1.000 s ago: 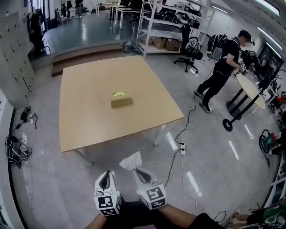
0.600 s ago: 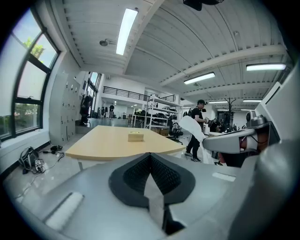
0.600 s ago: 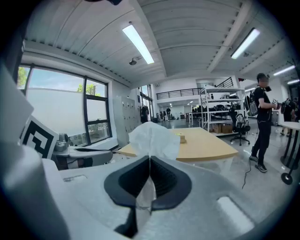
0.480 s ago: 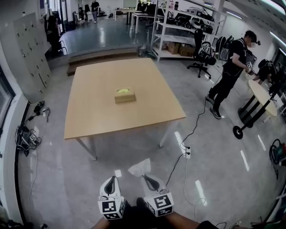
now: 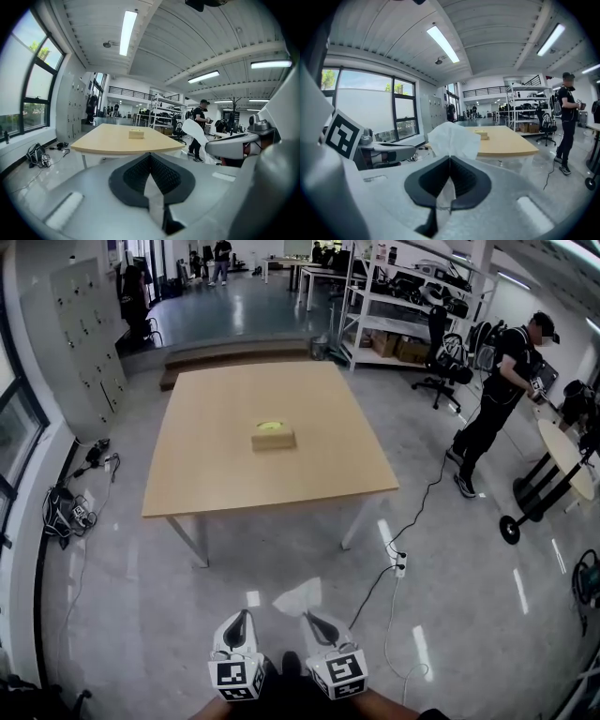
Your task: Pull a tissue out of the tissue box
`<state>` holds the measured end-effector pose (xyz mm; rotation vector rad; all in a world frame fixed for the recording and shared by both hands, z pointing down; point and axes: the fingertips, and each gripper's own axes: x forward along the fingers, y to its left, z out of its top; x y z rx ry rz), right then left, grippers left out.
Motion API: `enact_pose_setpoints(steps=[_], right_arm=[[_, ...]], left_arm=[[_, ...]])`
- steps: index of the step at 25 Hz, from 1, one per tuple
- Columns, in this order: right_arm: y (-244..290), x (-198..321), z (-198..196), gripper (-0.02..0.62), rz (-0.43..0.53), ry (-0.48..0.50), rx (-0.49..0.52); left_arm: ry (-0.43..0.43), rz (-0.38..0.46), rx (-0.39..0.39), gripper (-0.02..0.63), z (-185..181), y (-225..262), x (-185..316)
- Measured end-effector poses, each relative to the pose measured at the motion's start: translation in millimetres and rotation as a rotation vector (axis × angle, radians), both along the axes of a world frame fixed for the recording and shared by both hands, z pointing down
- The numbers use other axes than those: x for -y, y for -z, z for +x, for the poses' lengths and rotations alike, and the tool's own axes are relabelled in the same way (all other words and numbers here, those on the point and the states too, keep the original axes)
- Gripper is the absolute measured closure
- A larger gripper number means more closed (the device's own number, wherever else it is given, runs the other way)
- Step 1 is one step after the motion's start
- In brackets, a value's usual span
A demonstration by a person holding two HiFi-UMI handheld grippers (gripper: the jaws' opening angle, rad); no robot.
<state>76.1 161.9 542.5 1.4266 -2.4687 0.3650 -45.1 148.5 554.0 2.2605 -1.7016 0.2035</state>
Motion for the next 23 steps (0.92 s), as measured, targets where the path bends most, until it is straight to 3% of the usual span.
enact_pose_setpoints(steps=[13, 23], right_arm=[[5.2, 4.2, 13.7, 0.6, 0.017, -0.014, 0.021], [6.0, 5.0, 4.4, 0.598, 0.028, -0.004, 0.019]], left_arm=[[-0.014, 0.029, 0.027, 0.588, 13.9, 10.3, 1.0], [0.014, 0.036, 0.029, 0.588, -2.4, 8.9, -4.1]])
